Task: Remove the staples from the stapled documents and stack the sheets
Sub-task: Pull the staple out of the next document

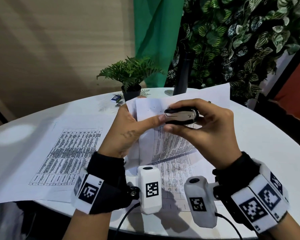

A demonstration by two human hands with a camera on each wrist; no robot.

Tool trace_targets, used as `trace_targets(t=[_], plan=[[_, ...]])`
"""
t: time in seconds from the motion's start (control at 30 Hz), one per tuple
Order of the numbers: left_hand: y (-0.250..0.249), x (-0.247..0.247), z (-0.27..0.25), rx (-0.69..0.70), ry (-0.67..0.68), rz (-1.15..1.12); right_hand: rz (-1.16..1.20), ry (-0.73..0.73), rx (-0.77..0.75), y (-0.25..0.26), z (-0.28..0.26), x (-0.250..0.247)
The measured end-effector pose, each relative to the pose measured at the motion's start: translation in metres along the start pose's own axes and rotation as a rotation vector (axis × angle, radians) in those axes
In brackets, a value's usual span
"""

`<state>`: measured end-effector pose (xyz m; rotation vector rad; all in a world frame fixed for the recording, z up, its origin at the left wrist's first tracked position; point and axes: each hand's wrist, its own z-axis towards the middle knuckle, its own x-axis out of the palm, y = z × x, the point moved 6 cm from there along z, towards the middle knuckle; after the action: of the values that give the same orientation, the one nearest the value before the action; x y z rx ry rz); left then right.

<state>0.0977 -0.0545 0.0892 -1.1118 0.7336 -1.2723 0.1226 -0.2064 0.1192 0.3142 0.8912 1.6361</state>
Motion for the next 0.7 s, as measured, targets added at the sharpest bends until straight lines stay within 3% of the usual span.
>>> trace_targets(t=[0.3, 0.57, 0.7], plan=[[-0.002, 0.0, 0.002, 0.024, -0.06, 0.116, -0.174, -0.123, 0.001, 0.004, -0.009, -0.009], [0.0, -0.009, 0.001, 0.036, -0.155, 0.165, -0.436, -0.08, 0.278, -0.038, -0.04, -0.037], [-0.001, -0.015, 0.003, 0.035, -0.151, 0.167, -0.336, -0.09, 0.354, -0.052, -0.042, -0.05]])
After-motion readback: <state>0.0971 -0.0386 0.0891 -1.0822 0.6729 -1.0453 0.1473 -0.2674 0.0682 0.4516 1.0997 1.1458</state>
